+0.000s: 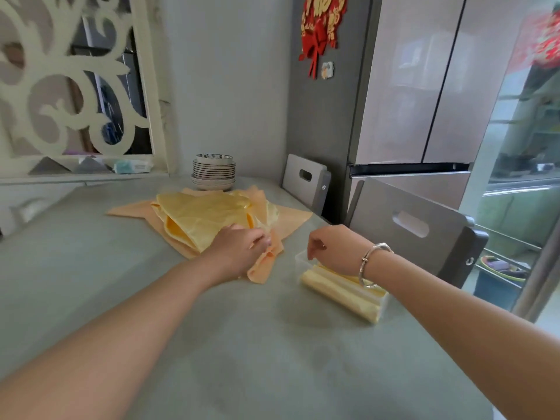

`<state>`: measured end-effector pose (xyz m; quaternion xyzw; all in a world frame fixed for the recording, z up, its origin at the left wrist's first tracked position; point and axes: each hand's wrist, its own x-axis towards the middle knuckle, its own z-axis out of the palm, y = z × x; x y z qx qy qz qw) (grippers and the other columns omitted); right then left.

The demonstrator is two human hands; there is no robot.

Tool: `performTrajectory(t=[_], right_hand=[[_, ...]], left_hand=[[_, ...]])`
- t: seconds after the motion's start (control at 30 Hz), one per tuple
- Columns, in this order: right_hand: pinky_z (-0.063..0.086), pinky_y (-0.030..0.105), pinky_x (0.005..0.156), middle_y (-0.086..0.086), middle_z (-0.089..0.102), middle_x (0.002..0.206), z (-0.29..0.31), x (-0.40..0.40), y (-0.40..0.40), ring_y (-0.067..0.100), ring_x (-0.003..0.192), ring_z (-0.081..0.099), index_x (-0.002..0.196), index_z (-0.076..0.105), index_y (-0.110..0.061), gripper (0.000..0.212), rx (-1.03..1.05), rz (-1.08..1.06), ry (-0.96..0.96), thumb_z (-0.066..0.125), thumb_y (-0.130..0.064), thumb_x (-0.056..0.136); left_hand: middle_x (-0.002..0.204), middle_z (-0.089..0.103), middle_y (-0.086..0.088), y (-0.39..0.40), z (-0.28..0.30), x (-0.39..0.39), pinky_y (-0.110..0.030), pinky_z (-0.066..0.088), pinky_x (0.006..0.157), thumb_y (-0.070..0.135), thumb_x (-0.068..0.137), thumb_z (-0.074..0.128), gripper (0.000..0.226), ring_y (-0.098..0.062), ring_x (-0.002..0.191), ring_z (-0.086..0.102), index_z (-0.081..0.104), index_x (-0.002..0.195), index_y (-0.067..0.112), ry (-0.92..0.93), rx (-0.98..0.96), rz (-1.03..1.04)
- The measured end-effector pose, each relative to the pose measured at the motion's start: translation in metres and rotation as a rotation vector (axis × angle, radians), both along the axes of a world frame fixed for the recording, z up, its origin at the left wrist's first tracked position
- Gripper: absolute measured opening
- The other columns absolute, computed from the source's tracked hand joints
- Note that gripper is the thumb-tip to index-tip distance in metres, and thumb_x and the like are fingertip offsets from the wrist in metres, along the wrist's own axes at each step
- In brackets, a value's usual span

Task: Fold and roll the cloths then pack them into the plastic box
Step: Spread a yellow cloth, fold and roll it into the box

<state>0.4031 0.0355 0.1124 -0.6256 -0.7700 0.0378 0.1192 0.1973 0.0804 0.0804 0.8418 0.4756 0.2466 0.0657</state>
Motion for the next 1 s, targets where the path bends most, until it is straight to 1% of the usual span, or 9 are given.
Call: performTrajectory(t=[0.17,0.3,0.4,0.53,0.67,0.77,0.87,0.93,1.0], right_hand=[[0.048,0.030,0.082,-0.002,0.060,0.100,-0.015,-0.071,0.009,0.020,0.097,0.057,0.085,0.064,-0.023,0.027,0.036,0.094,0.047,0.040,-0.010,0.086],[0.040,0.035,0.095,0.001,0.054,0.115,-0.041,-0.130,0.028,0.023,0.112,0.048,0.103,0.062,-0.022,0.021,0.058,0.117,-0.032,0.048,-0.018,0.088],[0.032,0.035,0.101,-0.001,0.044,0.135,-0.056,-0.162,0.041,0.022,0.128,0.037,0.127,0.050,-0.024,0.037,0.084,0.100,-0.078,0.048,-0.024,0.090],[0.021,0.038,0.111,0.008,0.023,0.152,-0.075,-0.192,0.062,0.025,0.143,0.013,0.145,0.026,-0.023,0.057,0.062,0.018,-0.136,0.044,-0.027,0.092],[0.008,0.044,0.115,0.015,0.020,0.153,-0.098,-0.211,0.083,0.027,0.145,0.001,0.146,0.025,-0.023,0.052,-0.030,-0.079,-0.170,0.036,-0.029,0.095],[0.007,0.045,0.115,0.010,0.036,0.146,-0.107,-0.220,0.083,0.023,0.145,0.005,0.137,0.037,-0.016,0.042,-0.048,-0.062,-0.155,0.031,-0.024,0.096],[0.005,0.039,0.117,0.003,0.040,0.146,-0.109,-0.228,0.072,0.015,0.145,0.010,0.138,0.040,-0.016,0.043,-0.005,0.042,-0.085,0.032,-0.016,0.096],[0.008,0.031,0.117,0.003,0.047,0.141,-0.106,-0.233,0.060,0.014,0.141,0.024,0.135,0.046,-0.020,0.044,0.050,0.129,-0.024,0.039,-0.012,0.093],[0.024,0.022,0.107,0.000,0.063,0.121,-0.100,-0.238,0.043,0.016,0.121,0.051,0.124,0.058,-0.022,0.040,0.122,0.200,0.082,0.048,-0.008,0.087]], left_hand=[[0.095,0.067,0.013,-0.025,-0.027,-0.094,-0.032,0.041,0.091,0.059,0.081,0.025,0.048,-0.015,0.100,0.054,0.063,0.089,0.032,-0.158,-0.029,0.175],[0.098,0.070,0.008,-0.042,-0.055,-0.179,-0.034,0.044,0.091,0.043,0.090,0.040,0.028,-0.018,0.100,0.060,0.064,0.084,0.030,-0.263,-0.095,0.380],[0.095,0.071,0.000,-0.053,-0.078,-0.229,-0.038,0.048,0.088,0.048,0.085,0.042,0.025,-0.020,0.096,0.064,0.059,0.076,0.033,-0.383,-0.115,0.476],[0.104,0.067,0.001,-0.053,-0.091,-0.248,-0.024,0.042,0.091,0.017,0.095,0.052,0.012,-0.013,0.100,0.060,0.064,0.095,0.018,-0.586,-0.136,0.437],[0.104,0.065,0.002,-0.045,-0.092,-0.250,-0.016,0.038,0.089,0.011,0.093,0.053,0.015,-0.009,0.099,0.057,0.064,0.102,0.013,-0.634,-0.125,0.376],[0.100,0.066,0.002,-0.042,-0.092,-0.253,-0.008,0.039,0.082,0.005,0.092,0.052,0.016,-0.009,0.094,0.058,0.063,0.097,0.016,-0.713,-0.098,0.392],[0.098,0.066,0.005,-0.043,-0.092,-0.252,-0.011,0.040,0.085,0.002,0.089,0.053,0.020,-0.010,0.096,0.060,0.062,0.094,0.020,-0.725,-0.090,0.393],[0.101,0.065,0.007,-0.047,-0.090,-0.251,-0.010,0.038,0.085,0.003,0.087,0.057,0.022,-0.011,0.100,0.059,0.061,0.096,0.022,-0.729,-0.079,0.395],[0.106,0.064,0.009,-0.054,-0.089,-0.247,-0.016,0.038,0.089,0.008,0.083,0.065,0.025,-0.010,0.105,0.056,0.060,0.102,0.024,-0.688,-0.067,0.377]])
